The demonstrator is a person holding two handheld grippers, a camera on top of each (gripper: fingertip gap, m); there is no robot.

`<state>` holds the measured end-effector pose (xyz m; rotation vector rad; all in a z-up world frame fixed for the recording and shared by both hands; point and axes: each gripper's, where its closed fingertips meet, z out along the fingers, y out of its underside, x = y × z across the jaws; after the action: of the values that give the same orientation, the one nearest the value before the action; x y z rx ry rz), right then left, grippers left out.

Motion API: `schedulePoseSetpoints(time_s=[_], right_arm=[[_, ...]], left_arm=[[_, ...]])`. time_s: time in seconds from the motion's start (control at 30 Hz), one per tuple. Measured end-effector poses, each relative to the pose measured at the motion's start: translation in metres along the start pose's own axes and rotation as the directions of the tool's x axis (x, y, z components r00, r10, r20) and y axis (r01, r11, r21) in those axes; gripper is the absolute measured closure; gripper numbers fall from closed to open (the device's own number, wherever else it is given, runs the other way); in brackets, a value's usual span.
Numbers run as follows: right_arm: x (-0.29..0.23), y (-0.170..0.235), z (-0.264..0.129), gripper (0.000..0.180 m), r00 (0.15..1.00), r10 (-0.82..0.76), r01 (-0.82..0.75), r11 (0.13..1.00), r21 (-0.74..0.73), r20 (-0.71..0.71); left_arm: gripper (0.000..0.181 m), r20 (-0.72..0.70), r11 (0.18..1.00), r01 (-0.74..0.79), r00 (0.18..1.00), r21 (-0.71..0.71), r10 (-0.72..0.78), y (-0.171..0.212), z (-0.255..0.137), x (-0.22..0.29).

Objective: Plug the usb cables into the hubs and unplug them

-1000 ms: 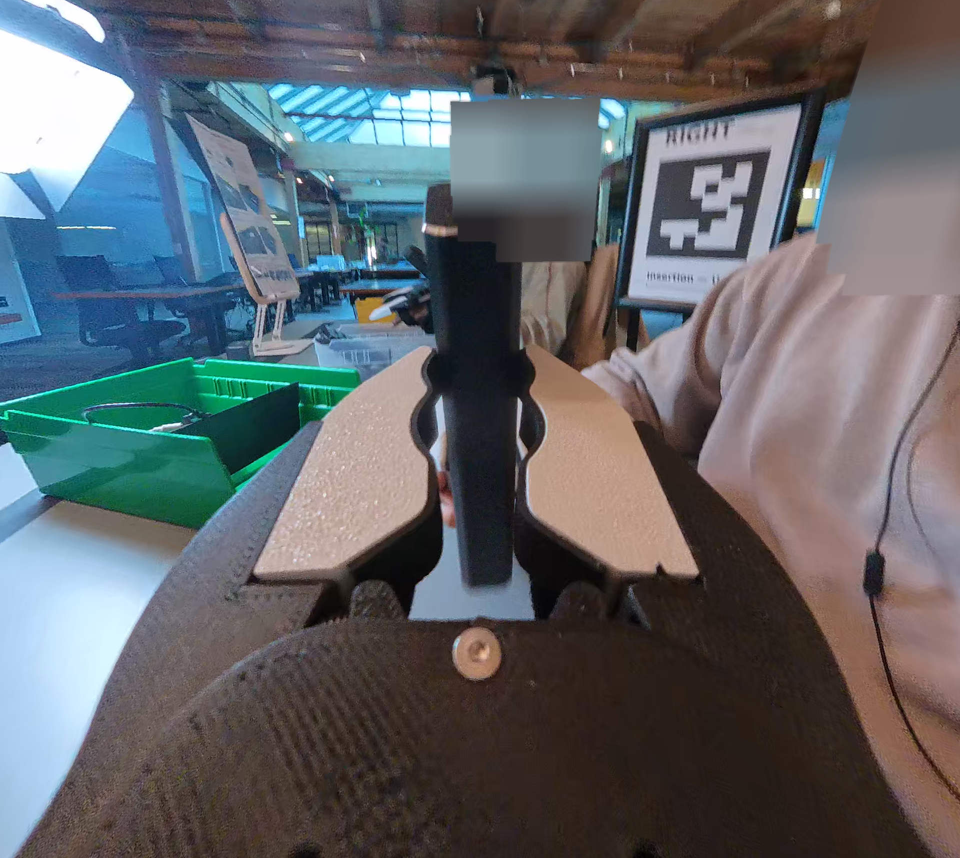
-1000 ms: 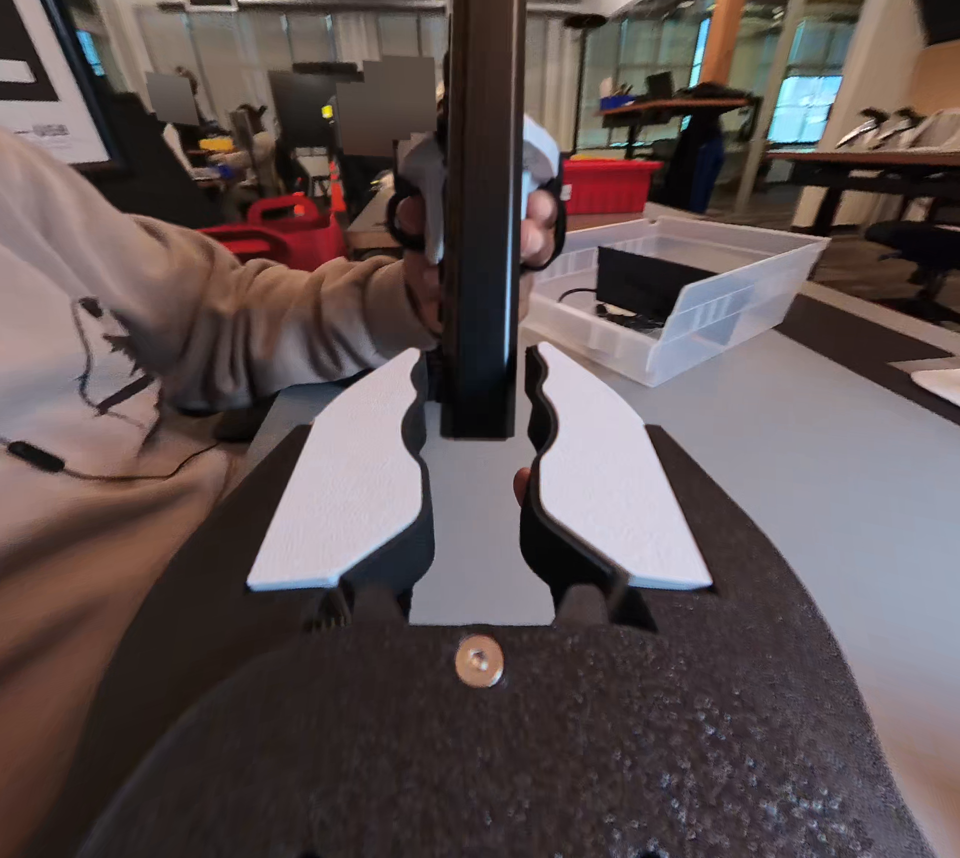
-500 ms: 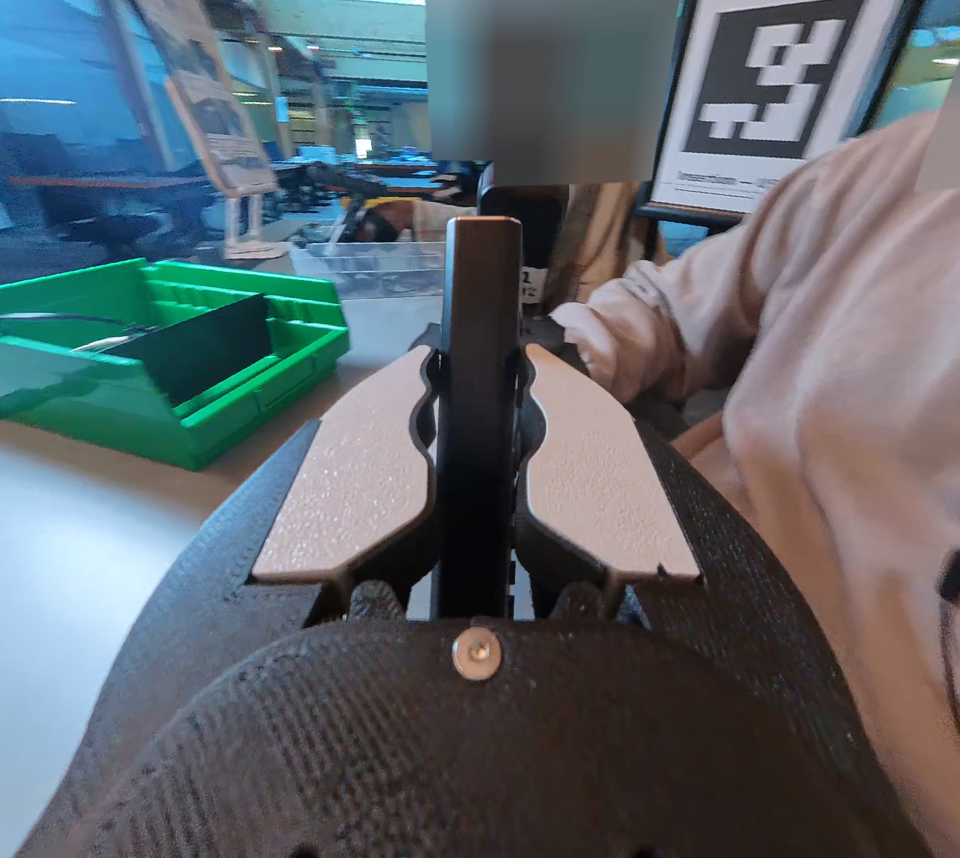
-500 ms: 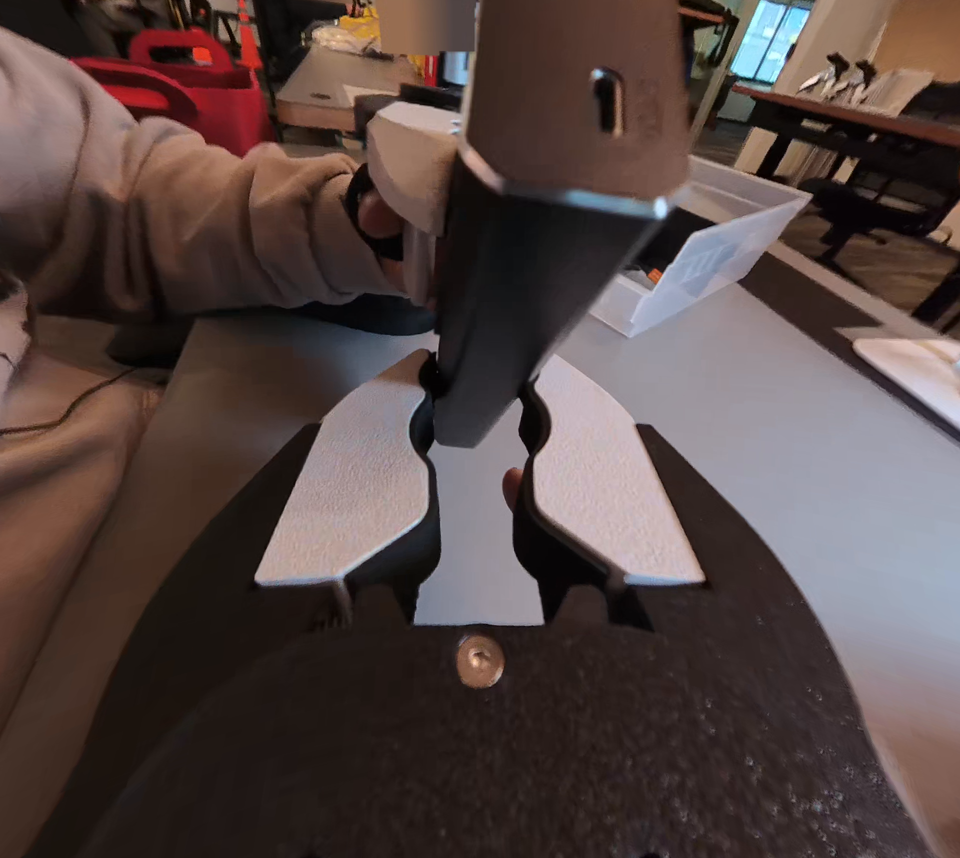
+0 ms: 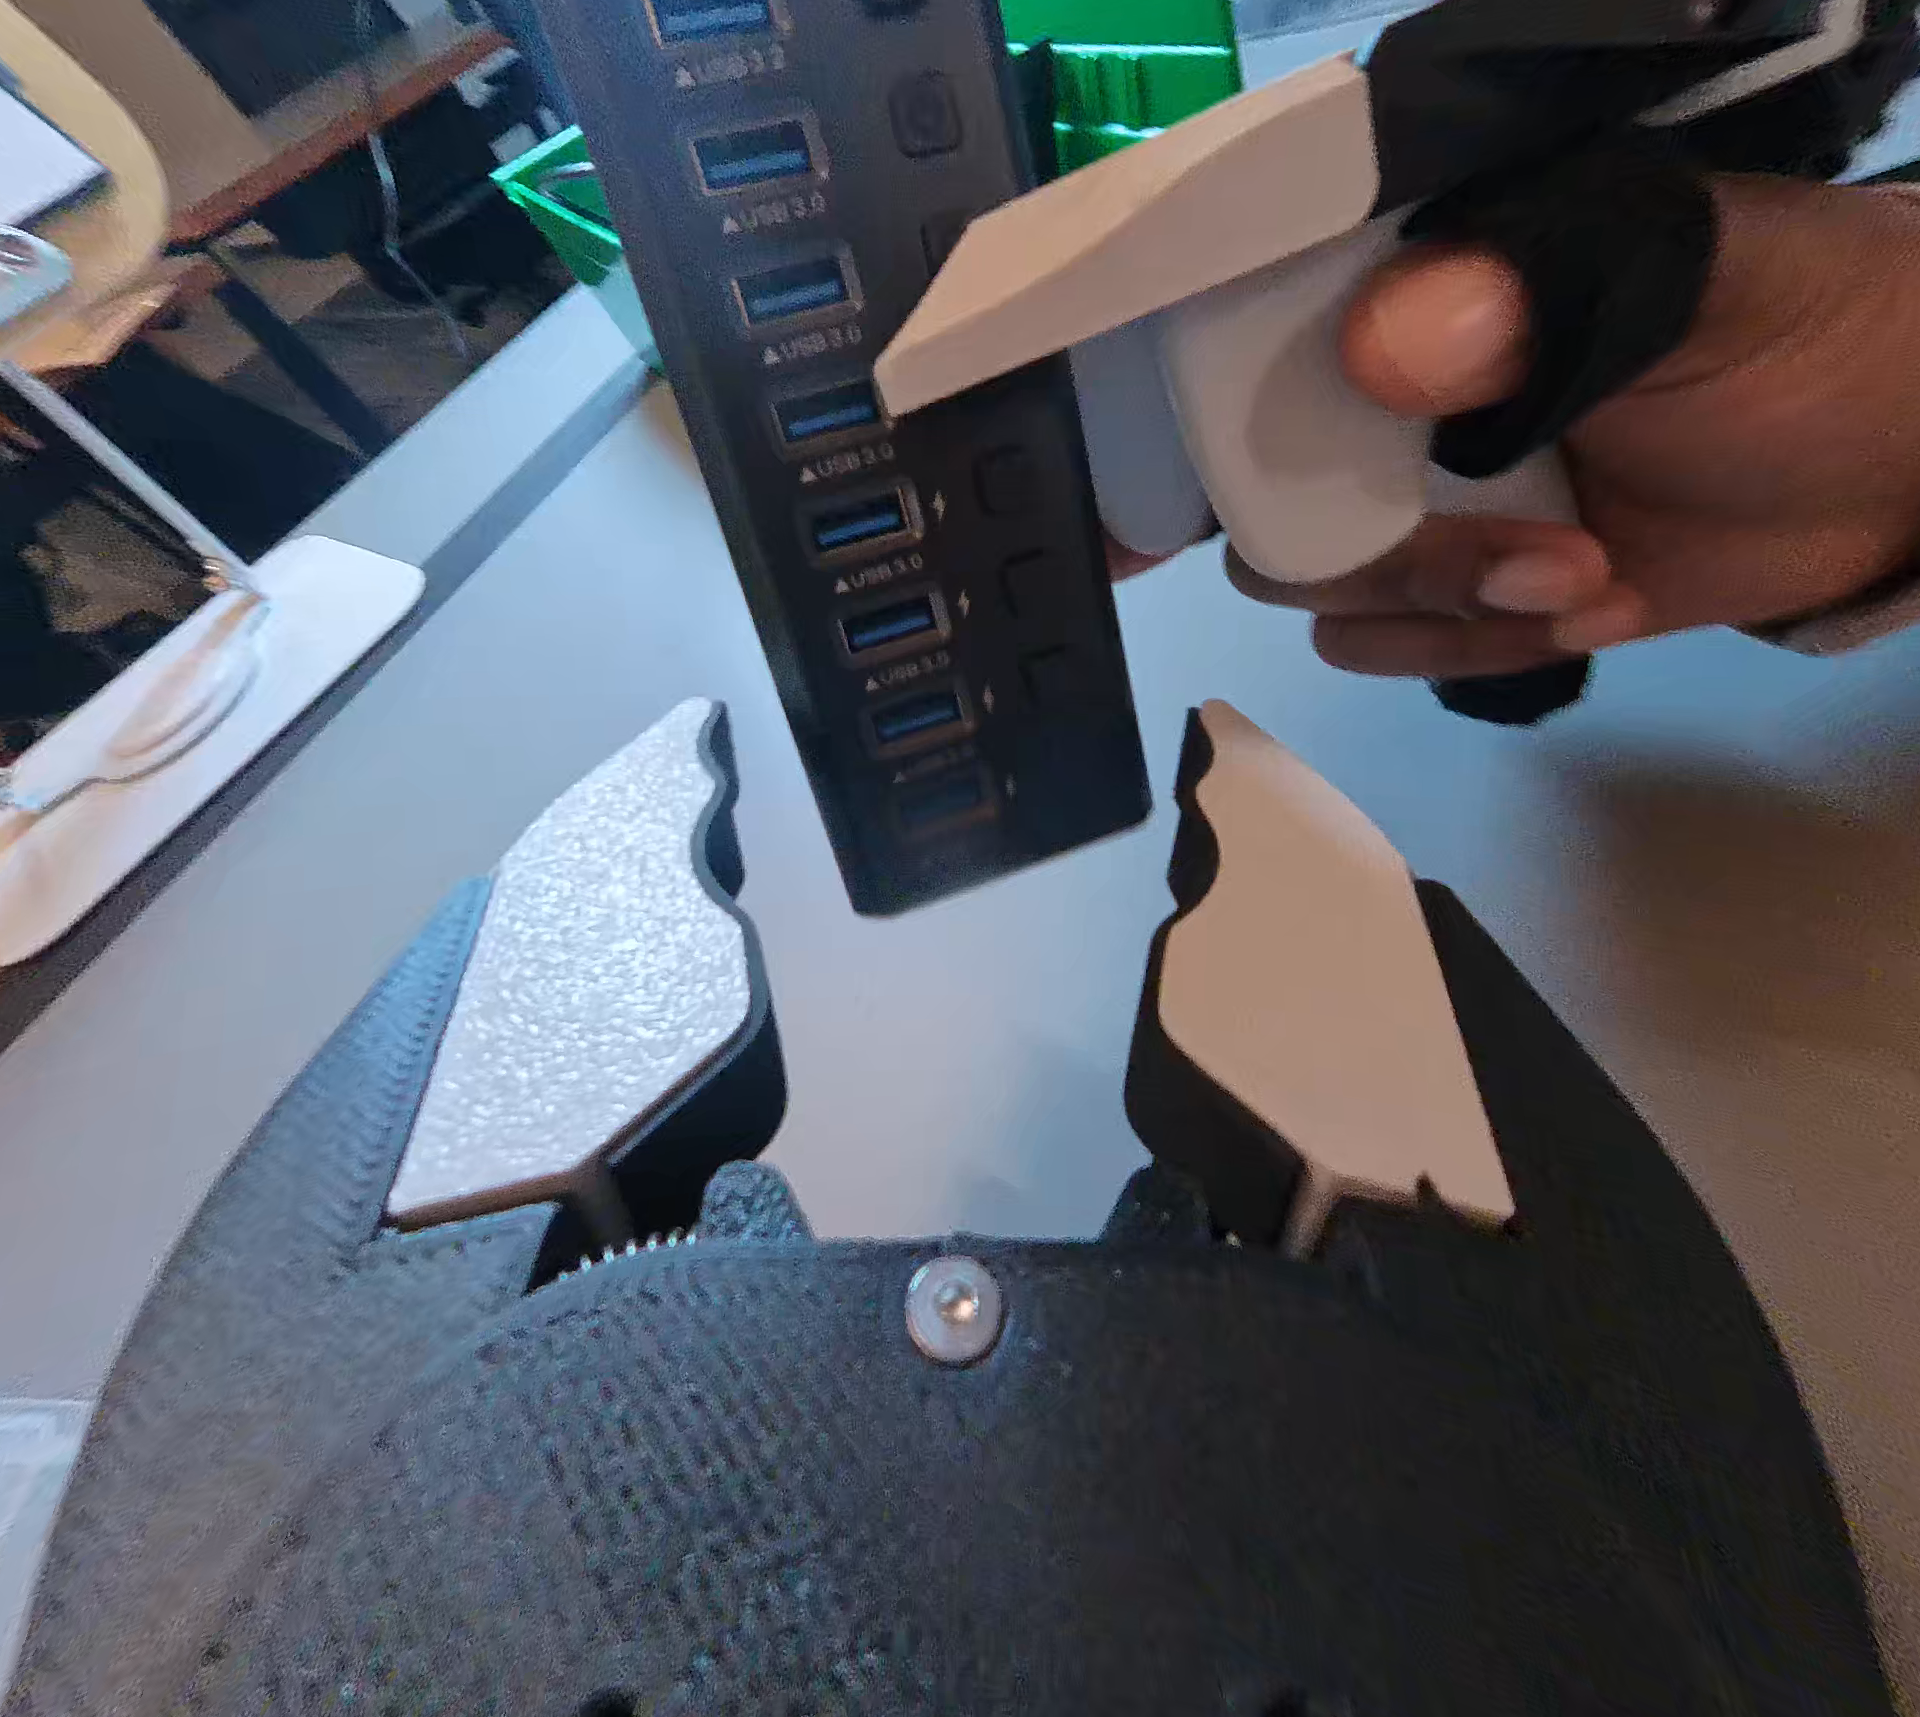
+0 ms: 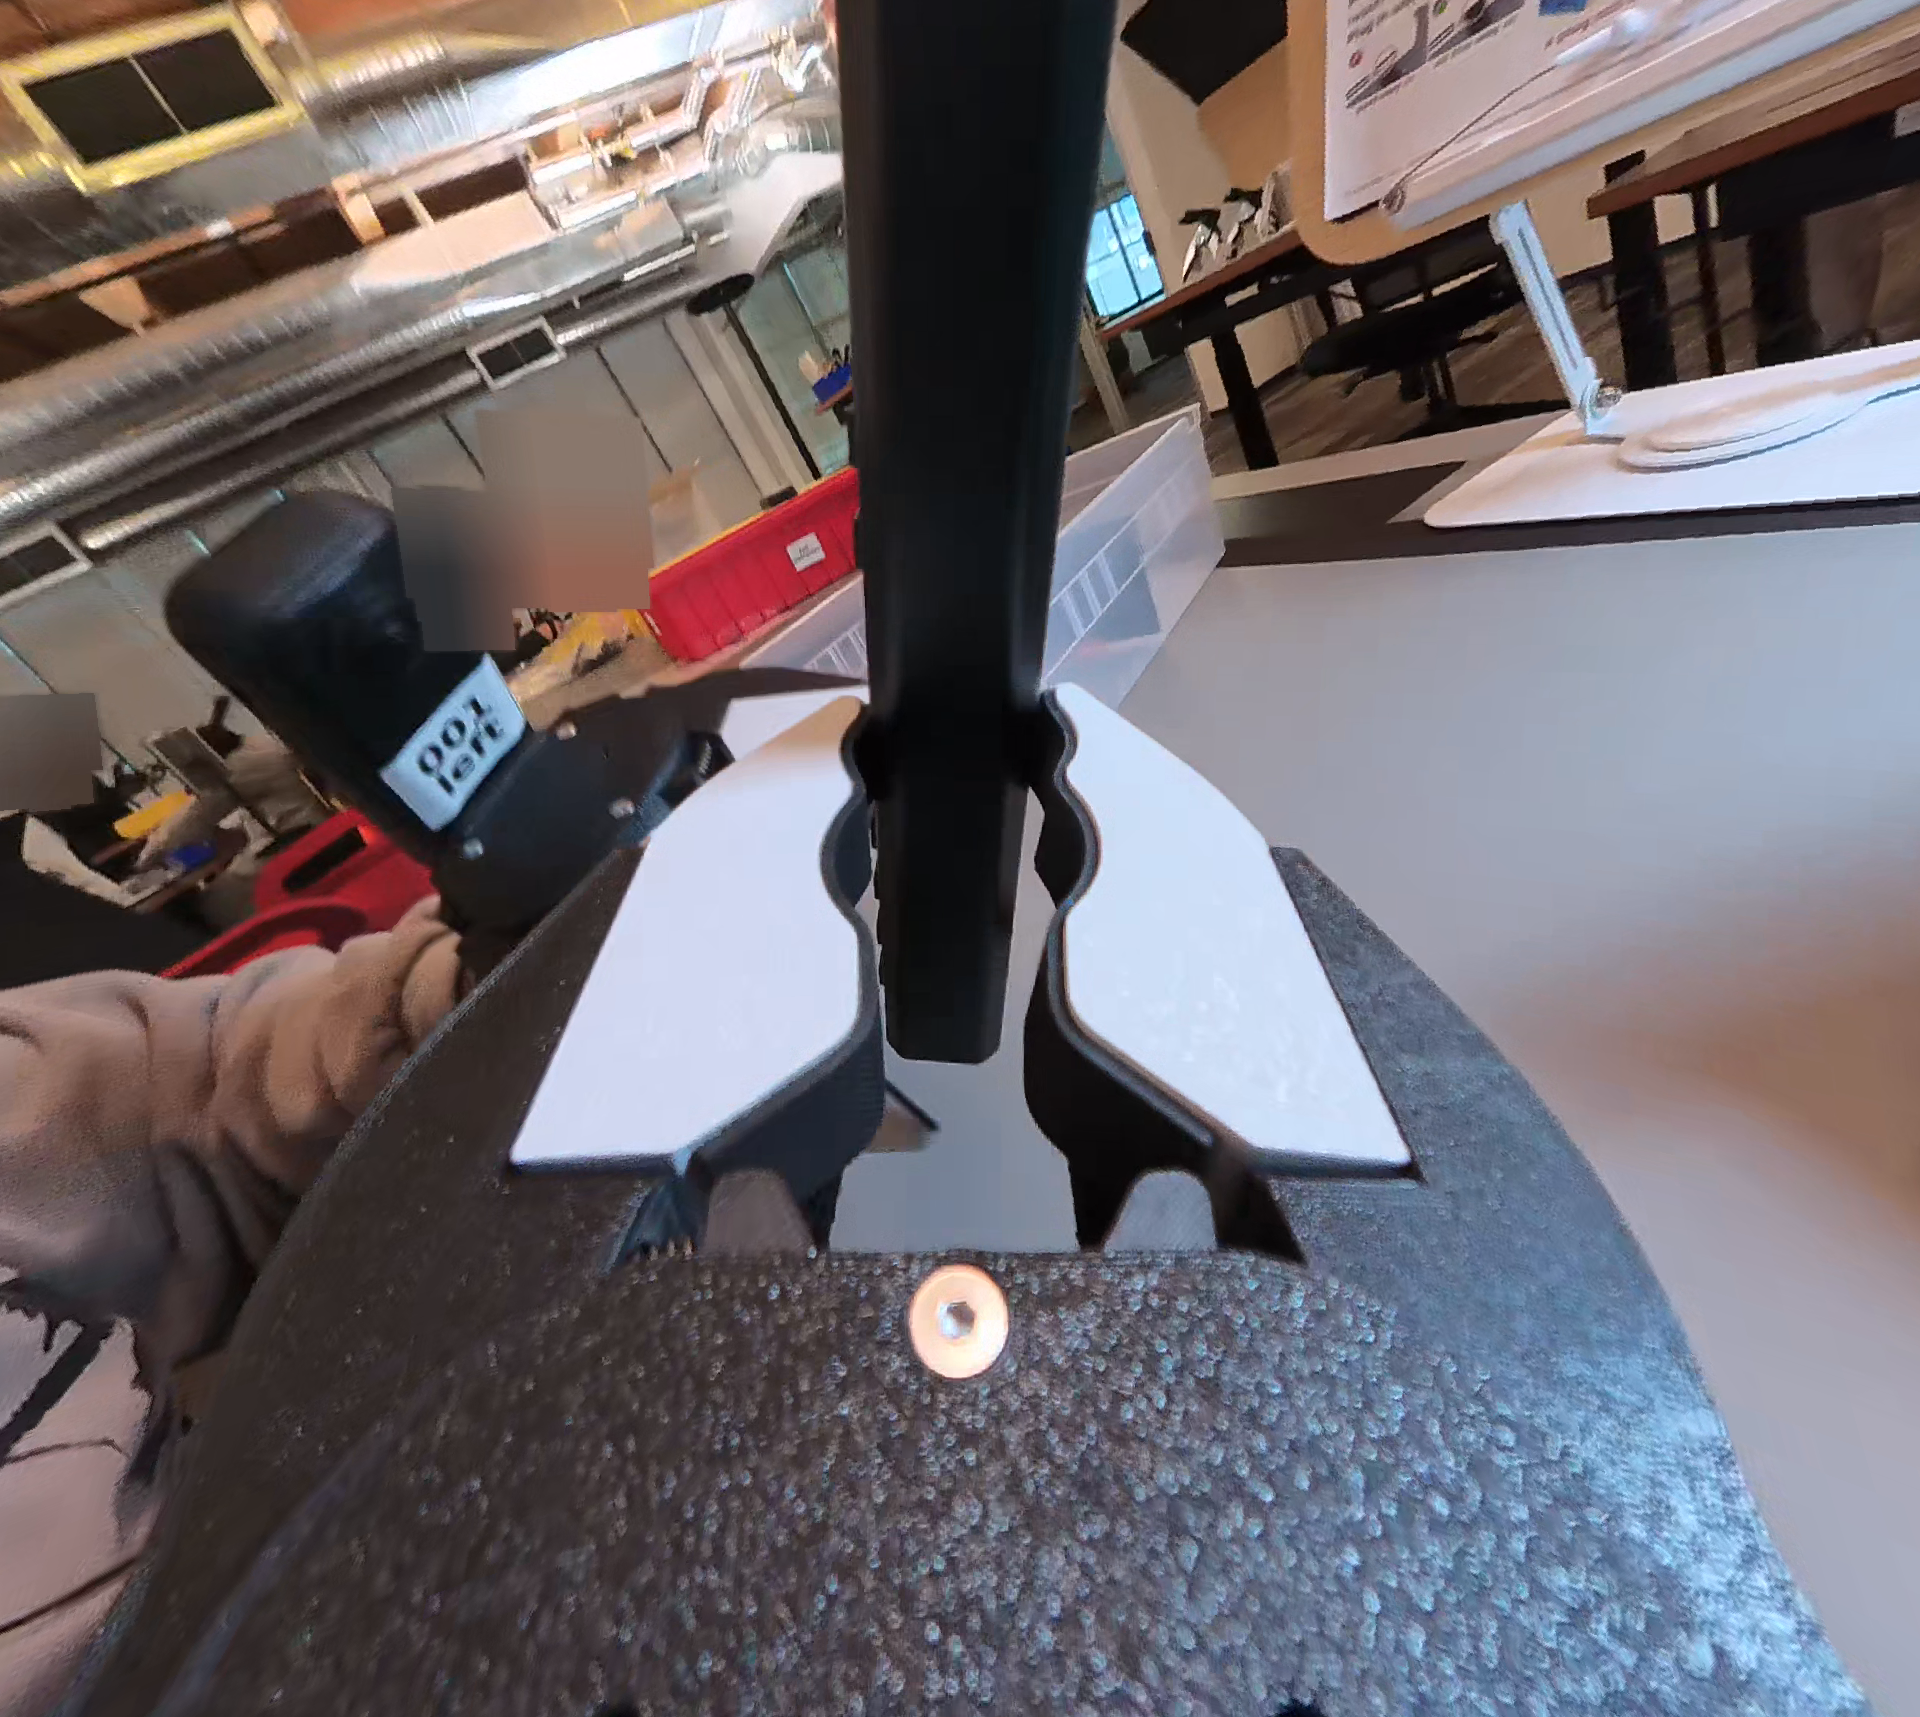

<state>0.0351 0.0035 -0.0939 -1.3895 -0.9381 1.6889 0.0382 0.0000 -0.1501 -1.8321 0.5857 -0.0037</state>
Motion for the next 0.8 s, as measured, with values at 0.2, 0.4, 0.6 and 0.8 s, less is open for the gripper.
schedulePoseSetpoints(time_s=[0.2, 0.4, 0.6, 0.8], right_arm=[[-0.008, 0.002, 0.000, 0.150, 0.995, -0.099, 0.099, 0.995, -0.010, -0.028], [-0.056, 0.004, -0.004, 0.128, 0.917, -0.247, 0.277, 0.959, -0.054, 0.314], [-0.089, 0.034, -0.012, 0.097, 0.789, -0.357, 0.453, 0.888, -0.081, 0.500], [-0.102, 0.049, -0.017, 0.099, 0.720, -0.426, 0.560, 0.823, -0.096, 0.548]], left_arm=[[0.113, -0.043, 0.987, -0.157, 0.986, 0.037, 0.158, -0.006, -0.002, -0.001], [0.115, -0.544, 0.961, 0.140, 0.839, 0.238, 0.012, -0.032, -0.067, 0.022], [0.118, -0.834, 0.951, 0.299, 0.543, 0.085, -0.096, -0.014, -0.094, 0.048], [0.121, -0.920, 0.947, 0.305, 0.332, -0.103, -0.207, 0.004, -0.094, 0.075]])
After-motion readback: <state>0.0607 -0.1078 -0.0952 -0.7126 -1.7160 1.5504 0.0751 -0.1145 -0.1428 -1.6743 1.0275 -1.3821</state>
